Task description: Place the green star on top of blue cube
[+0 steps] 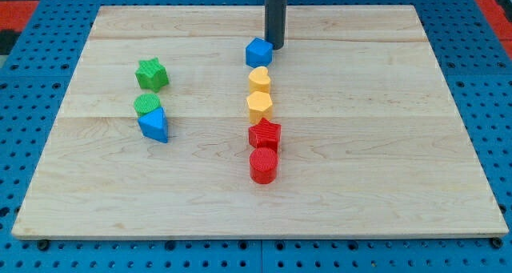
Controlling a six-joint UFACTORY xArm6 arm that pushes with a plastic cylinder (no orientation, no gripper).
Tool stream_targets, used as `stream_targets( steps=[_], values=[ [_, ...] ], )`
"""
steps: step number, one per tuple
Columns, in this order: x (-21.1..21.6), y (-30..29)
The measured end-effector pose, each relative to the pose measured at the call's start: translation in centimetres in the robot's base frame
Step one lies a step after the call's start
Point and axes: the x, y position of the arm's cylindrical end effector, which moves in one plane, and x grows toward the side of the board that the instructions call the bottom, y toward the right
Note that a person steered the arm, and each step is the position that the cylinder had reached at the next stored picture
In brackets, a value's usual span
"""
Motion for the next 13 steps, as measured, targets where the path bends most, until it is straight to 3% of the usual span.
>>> stream_targets(
  steps=[2,4,6,7,8,10,12,13],
  values=[
    [-6.5,-3.5],
    [-7.3,-13.4],
    [-2.6,-23.6],
    [2.3,-26.2],
    [7.6,-26.1],
    [10.8,-22.9],
    [6.4,-15.1],
    [3.9,-16.2]
  ],
)
